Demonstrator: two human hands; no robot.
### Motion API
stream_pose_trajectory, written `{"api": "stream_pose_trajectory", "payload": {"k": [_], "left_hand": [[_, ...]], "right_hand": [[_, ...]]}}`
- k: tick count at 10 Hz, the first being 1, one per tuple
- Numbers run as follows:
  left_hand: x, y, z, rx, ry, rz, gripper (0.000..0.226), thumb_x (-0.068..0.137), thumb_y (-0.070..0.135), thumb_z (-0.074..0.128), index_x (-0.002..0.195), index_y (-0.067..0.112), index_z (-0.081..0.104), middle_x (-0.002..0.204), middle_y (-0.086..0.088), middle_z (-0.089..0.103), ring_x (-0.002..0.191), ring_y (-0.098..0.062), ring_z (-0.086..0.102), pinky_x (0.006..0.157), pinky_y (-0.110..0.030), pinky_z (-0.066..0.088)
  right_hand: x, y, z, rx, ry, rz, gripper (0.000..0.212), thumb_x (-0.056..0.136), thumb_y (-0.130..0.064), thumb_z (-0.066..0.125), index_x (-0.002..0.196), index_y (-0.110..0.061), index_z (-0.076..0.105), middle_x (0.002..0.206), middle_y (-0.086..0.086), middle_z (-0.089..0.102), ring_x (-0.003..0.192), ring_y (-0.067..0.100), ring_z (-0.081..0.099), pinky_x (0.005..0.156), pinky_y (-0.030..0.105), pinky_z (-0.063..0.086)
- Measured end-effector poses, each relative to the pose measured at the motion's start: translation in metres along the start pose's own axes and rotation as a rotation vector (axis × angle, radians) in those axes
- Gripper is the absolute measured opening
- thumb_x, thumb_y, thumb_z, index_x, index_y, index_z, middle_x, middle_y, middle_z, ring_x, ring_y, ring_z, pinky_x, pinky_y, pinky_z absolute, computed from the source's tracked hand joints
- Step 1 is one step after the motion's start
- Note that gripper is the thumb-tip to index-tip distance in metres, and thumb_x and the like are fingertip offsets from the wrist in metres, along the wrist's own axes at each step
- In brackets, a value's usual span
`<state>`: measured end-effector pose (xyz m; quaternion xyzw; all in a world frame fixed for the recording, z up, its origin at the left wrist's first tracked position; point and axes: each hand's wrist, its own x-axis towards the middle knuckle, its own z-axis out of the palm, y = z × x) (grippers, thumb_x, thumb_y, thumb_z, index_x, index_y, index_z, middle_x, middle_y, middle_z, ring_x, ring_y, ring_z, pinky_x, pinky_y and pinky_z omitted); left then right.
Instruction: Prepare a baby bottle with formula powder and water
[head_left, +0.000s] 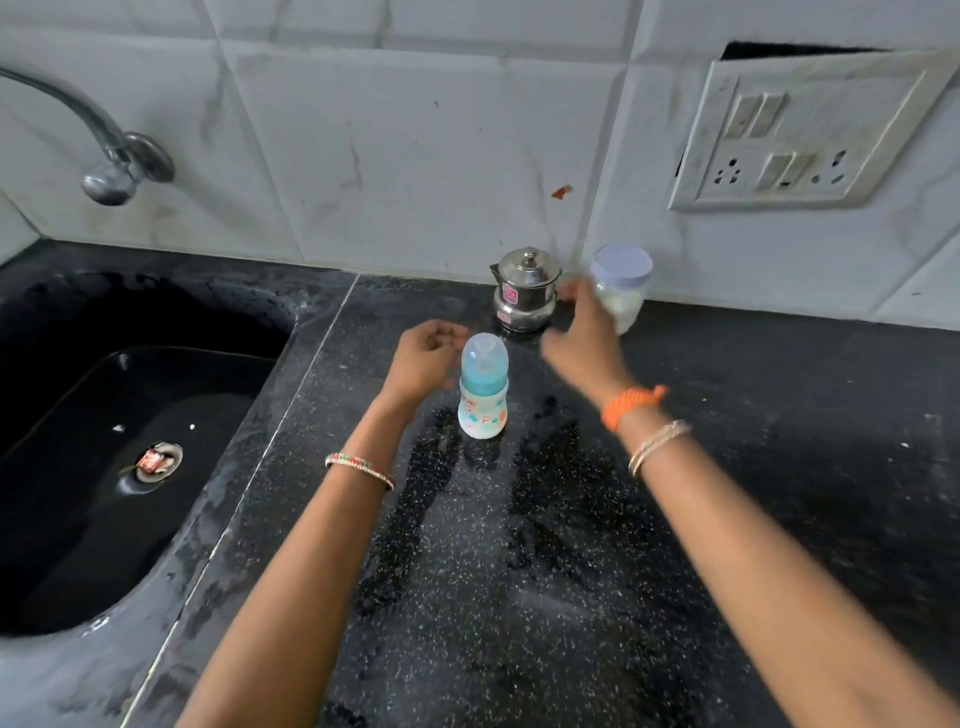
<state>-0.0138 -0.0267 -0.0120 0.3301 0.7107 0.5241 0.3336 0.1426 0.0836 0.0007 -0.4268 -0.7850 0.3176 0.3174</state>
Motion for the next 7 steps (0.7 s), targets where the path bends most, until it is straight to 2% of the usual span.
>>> {"api": "stream_pose_trajectory", "payload": {"k": [1, 2, 3, 4, 5, 6, 7], "left_hand": [[-0.010, -0.019, 0.009, 0.006, -0.016, -0.079, 0.017, 0.089, 0.001, 0.048, 0.095, 0.004, 0.064, 0.086, -0.012, 0.069, 0.075, -0.024, 0.065, 0.064, -0.035, 0.060], [-0.017, -0.012, 0.015, -0.031, 0.032, -0.058, 0.022, 0.085, 0.000, 0.049, 0.081, 0.015, 0.065, 0.083, -0.010, 0.070, 0.078, -0.023, 0.064, 0.076, -0.043, 0.056], [-0.023, 0.004, 0.023, -0.117, 0.034, -0.003, 0.028, 0.086, -0.003, 0.046, 0.083, 0.017, 0.064, 0.088, -0.006, 0.069, 0.080, -0.020, 0.064, 0.073, -0.037, 0.055], [-0.028, 0.007, 0.031, -0.106, 0.021, 0.042, 0.028, 0.087, -0.001, 0.044, 0.091, 0.017, 0.065, 0.097, -0.003, 0.069, 0.082, -0.013, 0.062, 0.070, -0.031, 0.052], [-0.038, -0.007, 0.032, 0.003, 0.041, 0.065, 0.025, 0.087, 0.004, 0.047, 0.098, 0.017, 0.065, 0.099, -0.001, 0.069, 0.078, -0.011, 0.060, 0.061, -0.018, 0.048], [-0.057, -0.013, 0.031, 0.153, 0.034, 0.089, 0.033, 0.088, 0.005, 0.048, 0.119, 0.011, 0.059, 0.116, -0.005, 0.064, 0.103, -0.016, 0.061, 0.080, -0.014, 0.045], [-0.075, -0.023, 0.039, 0.287, -0.025, 0.171, 0.051, 0.094, 0.018, 0.050, 0.142, 0.010, 0.035, 0.148, -0.006, 0.040, 0.139, -0.020, 0.033, 0.105, -0.023, 0.028]], "right_hand": [[-0.060, 0.002, 0.040, 0.208, -0.345, 0.089, 0.065, 0.071, -0.007, 0.071, 0.129, -0.017, 0.043, 0.124, 0.001, 0.056, 0.114, 0.016, 0.054, 0.095, 0.028, 0.042], [-0.077, 0.007, 0.063, 0.255, -0.248, 0.095, 0.061, 0.067, -0.022, 0.083, 0.121, -0.017, 0.054, 0.109, -0.001, 0.068, 0.097, 0.012, 0.065, 0.085, 0.033, 0.055], [-0.074, 0.006, 0.052, 0.241, -0.027, 0.110, 0.055, 0.064, -0.030, 0.086, 0.110, -0.015, 0.061, 0.100, -0.004, 0.071, 0.088, 0.009, 0.067, 0.074, 0.025, 0.057], [-0.068, 0.010, 0.026, 0.227, 0.104, 0.154, 0.052, 0.065, -0.028, 0.086, 0.109, -0.014, 0.061, 0.099, -0.005, 0.068, 0.087, 0.008, 0.063, 0.070, 0.014, 0.049], [-0.076, 0.020, 0.010, 0.203, 0.107, 0.188, 0.054, 0.064, -0.023, 0.086, 0.111, -0.014, 0.061, 0.106, 0.000, 0.068, 0.091, 0.009, 0.061, 0.079, 0.020, 0.048], [-0.086, 0.027, 0.008, 0.160, 0.030, 0.240, 0.054, 0.067, -0.020, 0.085, 0.114, -0.013, 0.060, 0.111, 0.003, 0.068, 0.095, 0.011, 0.061, 0.080, 0.020, 0.046], [-0.095, 0.021, 0.008, 0.184, -0.002, 0.224, 0.067, 0.070, -0.027, 0.082, 0.125, -0.012, 0.048, 0.124, 0.007, 0.060, 0.115, 0.020, 0.056, 0.096, 0.030, 0.044]]}}
